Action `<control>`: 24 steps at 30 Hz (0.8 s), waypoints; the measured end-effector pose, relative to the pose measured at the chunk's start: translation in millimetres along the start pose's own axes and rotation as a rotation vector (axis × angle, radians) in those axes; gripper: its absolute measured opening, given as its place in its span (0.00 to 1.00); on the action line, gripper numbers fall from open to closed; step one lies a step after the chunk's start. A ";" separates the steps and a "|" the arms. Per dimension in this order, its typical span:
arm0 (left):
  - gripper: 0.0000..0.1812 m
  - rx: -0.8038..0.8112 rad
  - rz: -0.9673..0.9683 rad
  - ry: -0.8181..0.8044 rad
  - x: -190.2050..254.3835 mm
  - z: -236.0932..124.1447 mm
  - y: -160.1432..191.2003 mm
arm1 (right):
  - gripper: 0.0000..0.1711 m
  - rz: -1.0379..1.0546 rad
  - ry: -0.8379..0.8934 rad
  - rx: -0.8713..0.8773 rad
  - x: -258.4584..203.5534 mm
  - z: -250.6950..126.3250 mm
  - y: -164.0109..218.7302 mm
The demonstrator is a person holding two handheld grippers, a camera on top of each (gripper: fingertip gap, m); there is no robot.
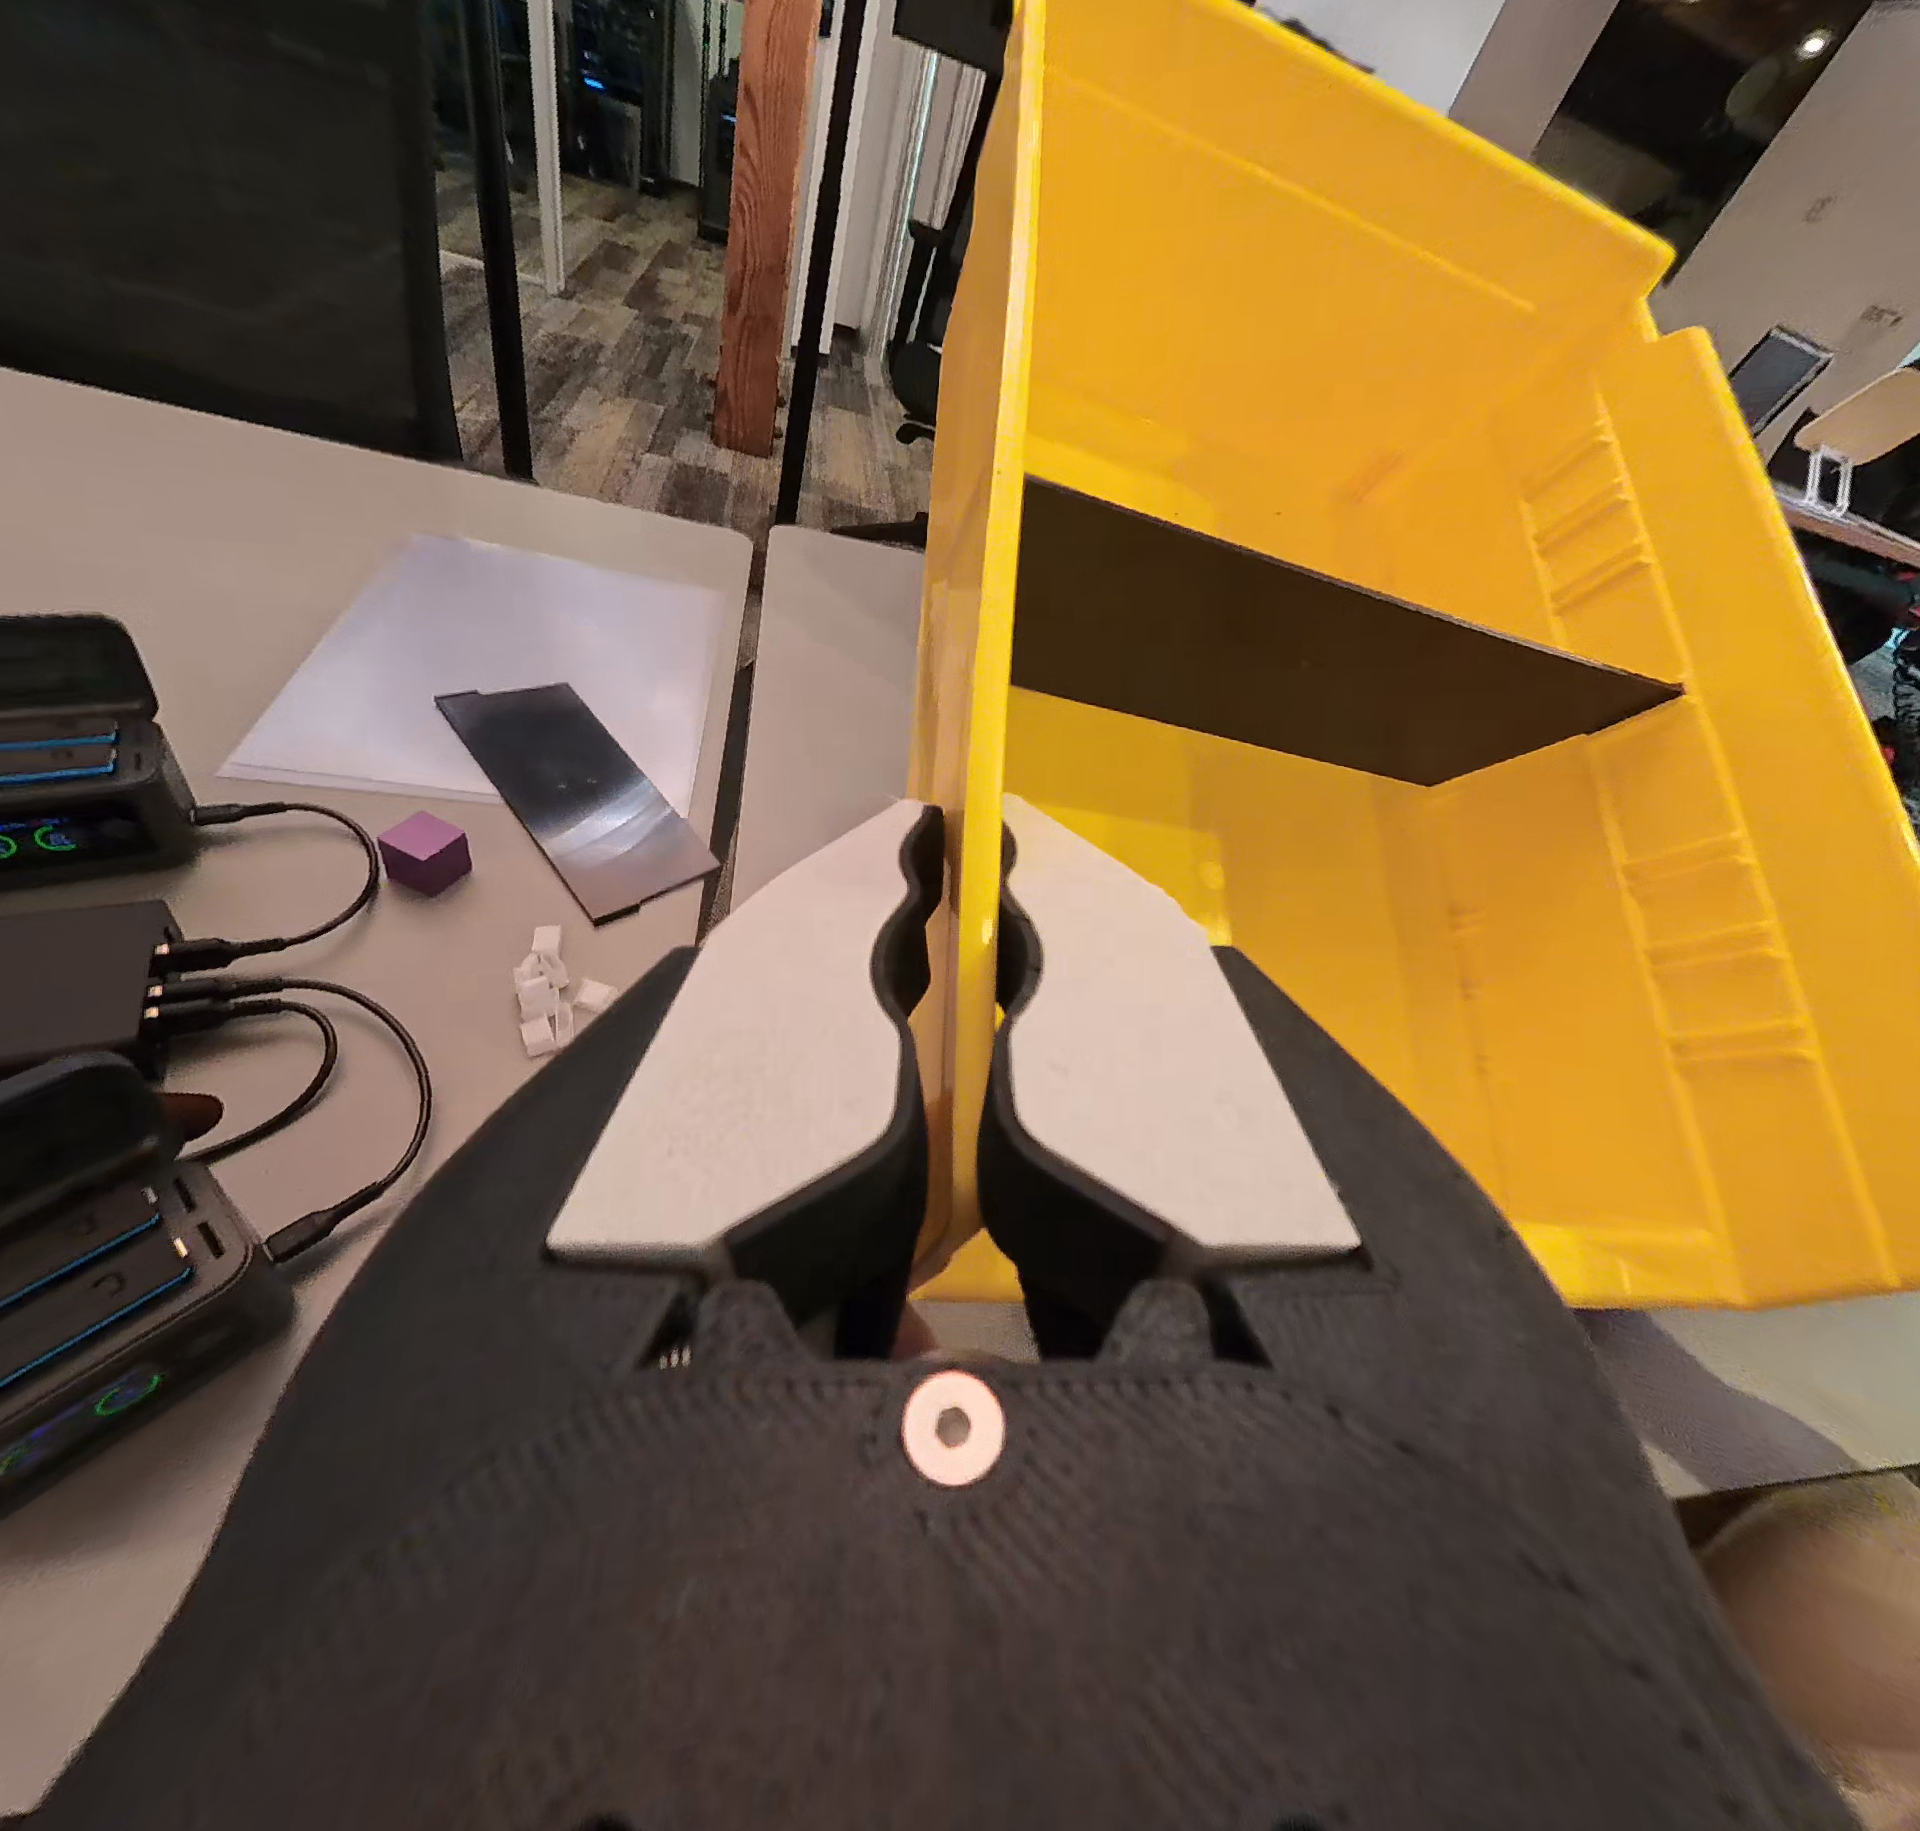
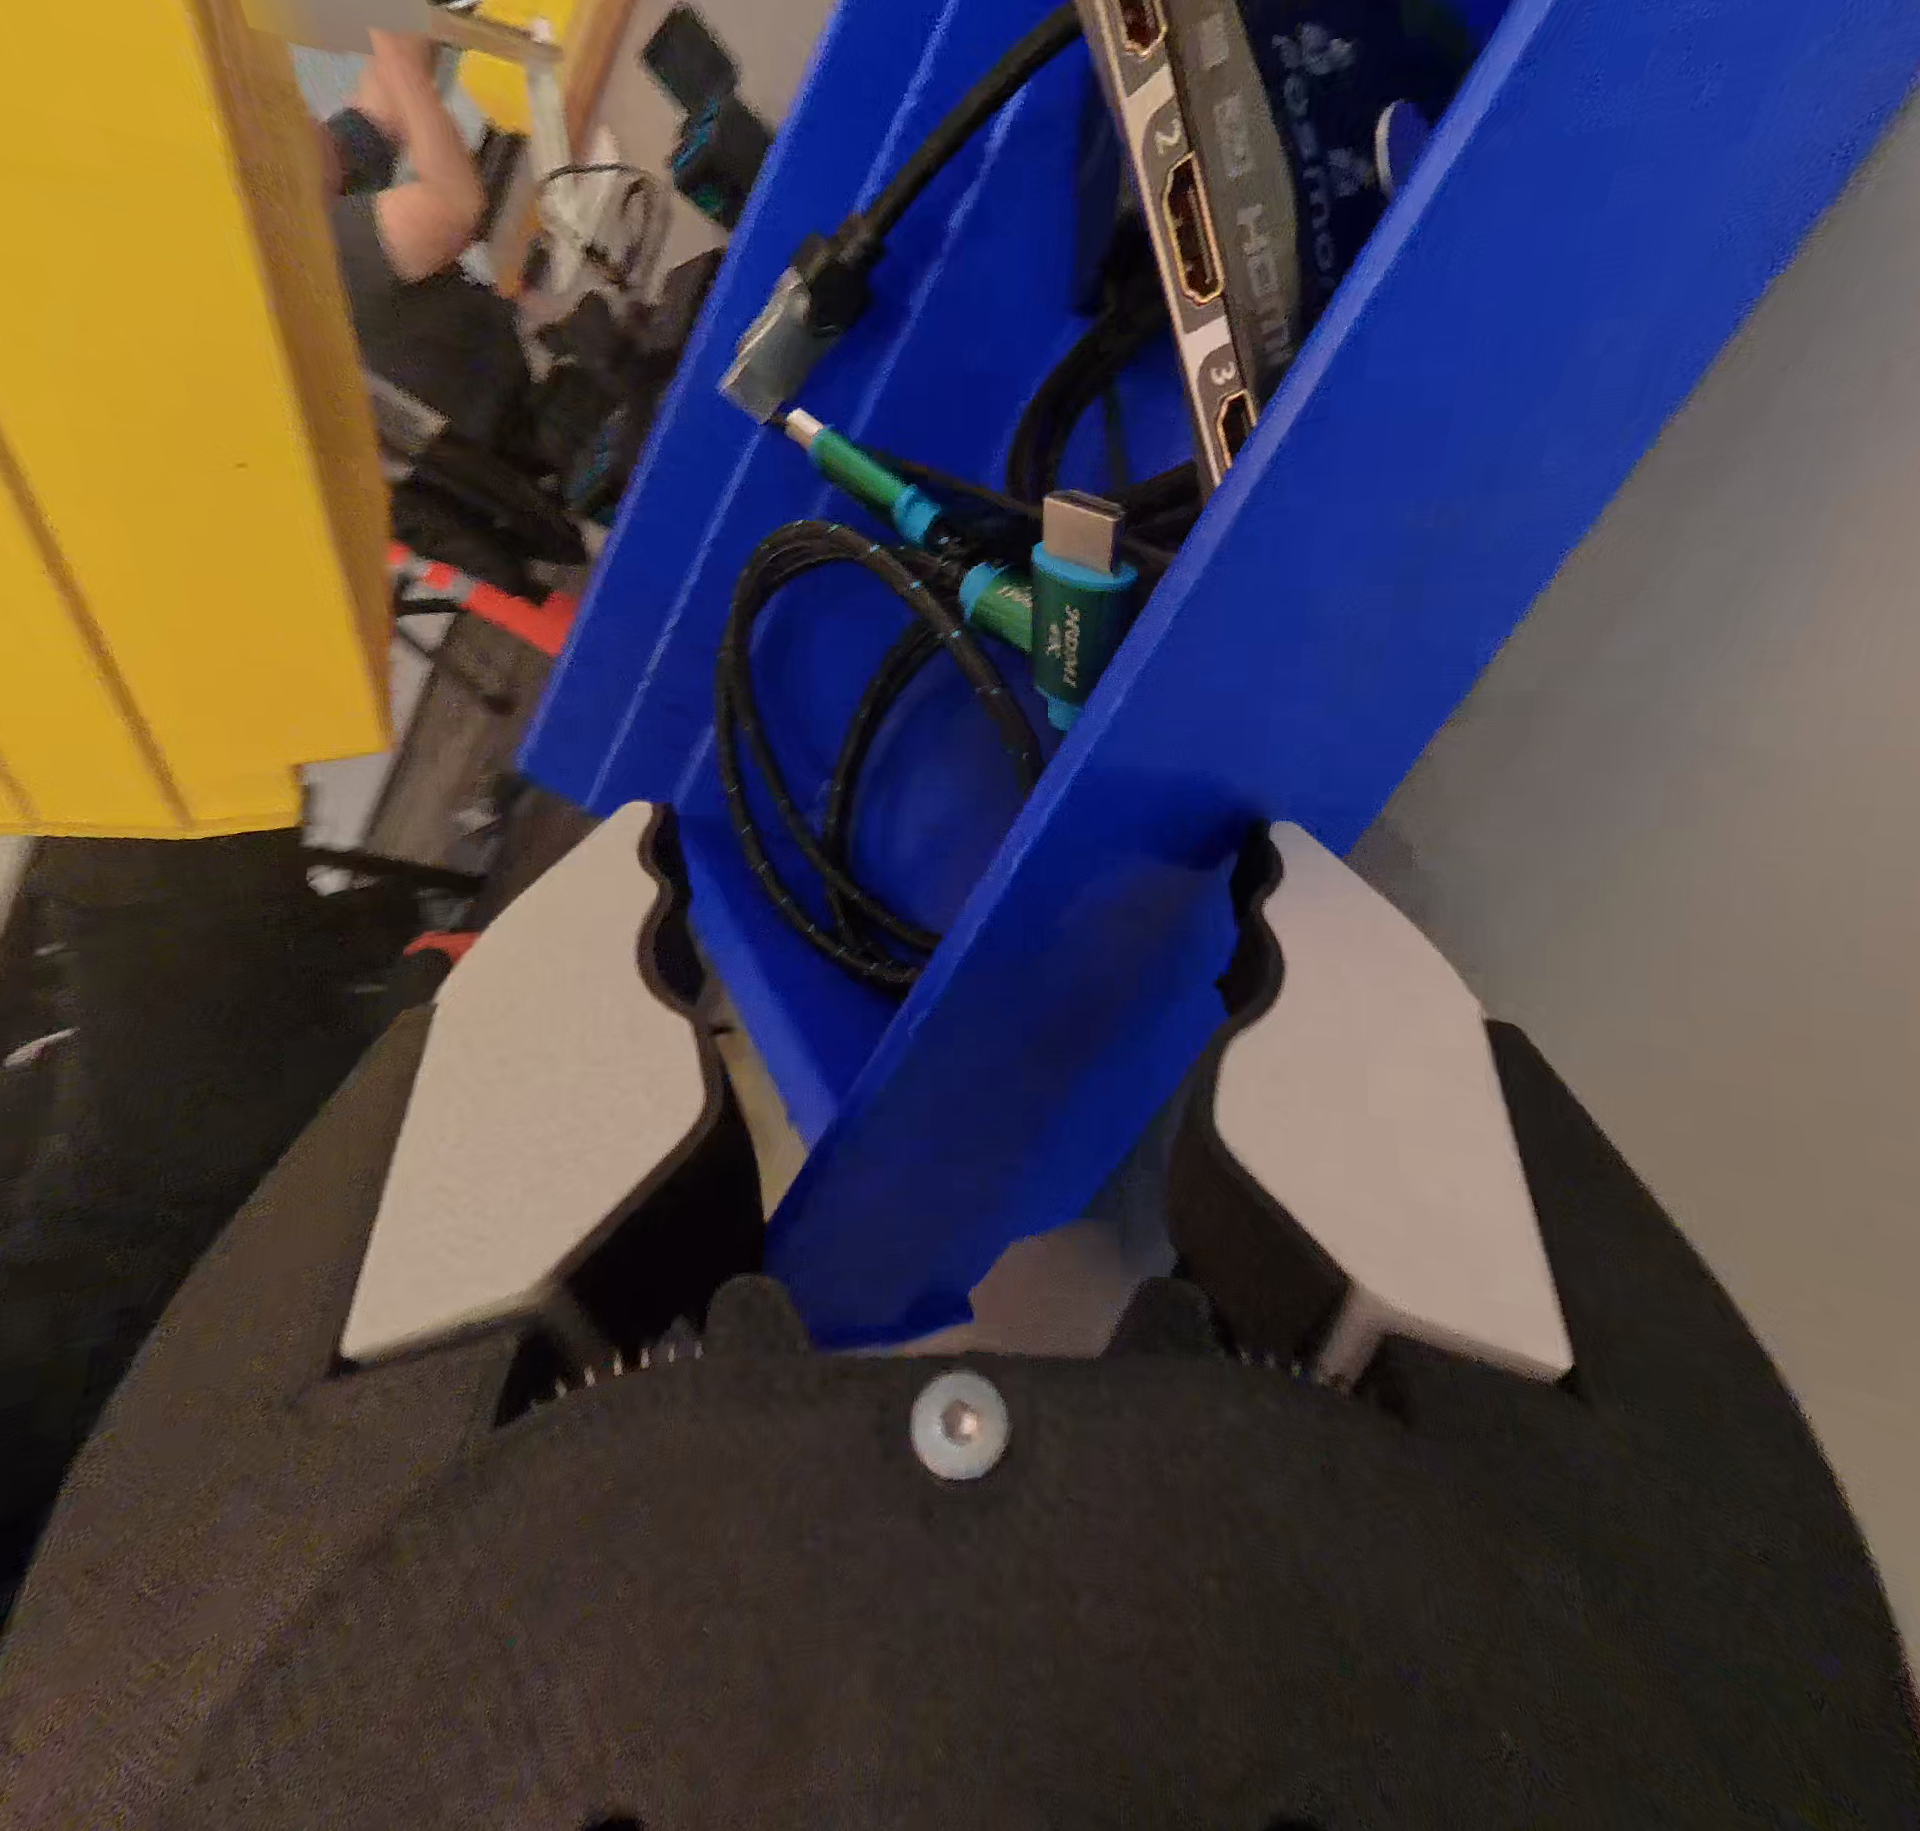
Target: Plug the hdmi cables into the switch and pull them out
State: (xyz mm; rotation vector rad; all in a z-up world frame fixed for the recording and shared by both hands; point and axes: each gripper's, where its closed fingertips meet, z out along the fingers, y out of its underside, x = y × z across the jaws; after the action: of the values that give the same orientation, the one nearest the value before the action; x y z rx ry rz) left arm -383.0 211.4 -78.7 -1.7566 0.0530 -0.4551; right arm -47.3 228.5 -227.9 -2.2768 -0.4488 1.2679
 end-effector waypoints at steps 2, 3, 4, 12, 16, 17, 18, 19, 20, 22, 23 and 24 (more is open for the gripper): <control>0.03 0.015 0.002 0.007 5.4 -2.5 -6.6 | 0.64 0.029 -0.114 -0.034 -21.2 12.8 3.2; 0.03 0.024 0.005 0.013 9.2 -3.4 -9.6 | 0.65 0.022 -0.136 -0.051 -25.9 14.8 5.9; 0.03 0.032 0.007 0.020 14.1 -3.8 -12.5 | 0.65 0.002 -0.118 -0.042 -24.2 12.7 5.4; 0.03 0.030 0.076 0.137 110.4 28.7 -11.1 | 0.62 -0.189 -0.157 0.236 -68.7 -105.8 -22.2; 0.03 -0.030 0.116 0.256 196.2 63.8 11.6 | 0.62 -0.281 -0.199 0.339 -105.4 -170.2 -1.7; 0.03 -0.053 0.139 0.287 219.2 72.1 18.8 | 0.62 -0.302 -0.190 0.337 -109.5 -179.6 8.4; 0.03 -0.082 0.159 0.327 242.7 79.5 26.5 | 0.60 -0.325 -0.194 0.326 -113.2 -186.3 20.4; 0.03 -0.108 0.185 0.363 265.6 86.0 33.6 | 0.59 -0.341 -0.190 0.320 -113.3 -191.0 32.3; 0.03 -0.126 0.215 0.393 287.9 92.1 40.8 | 0.61 -0.339 -0.168 0.318 -108.9 -195.1 43.6; 0.03 -0.141 0.278 0.416 324.4 103.9 53.8 | 0.62 -0.331 -0.063 0.348 -86.7 -209.8 57.6; 0.03 -0.162 0.279 0.432 340.3 109.5 62.0 | 0.61 -0.299 -0.034 0.360 -75.4 -220.0 62.9; 0.03 -0.178 0.293 0.441 354.4 115.0 71.3 | 0.61 -0.260 -0.015 0.367 -65.3 -229.7 68.1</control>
State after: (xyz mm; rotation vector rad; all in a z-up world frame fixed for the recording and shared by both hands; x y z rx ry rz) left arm -3.9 202.5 -68.4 -1.7546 0.6718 -0.6271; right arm 119.0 80.2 -118.2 -1.8396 -0.4575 1.1304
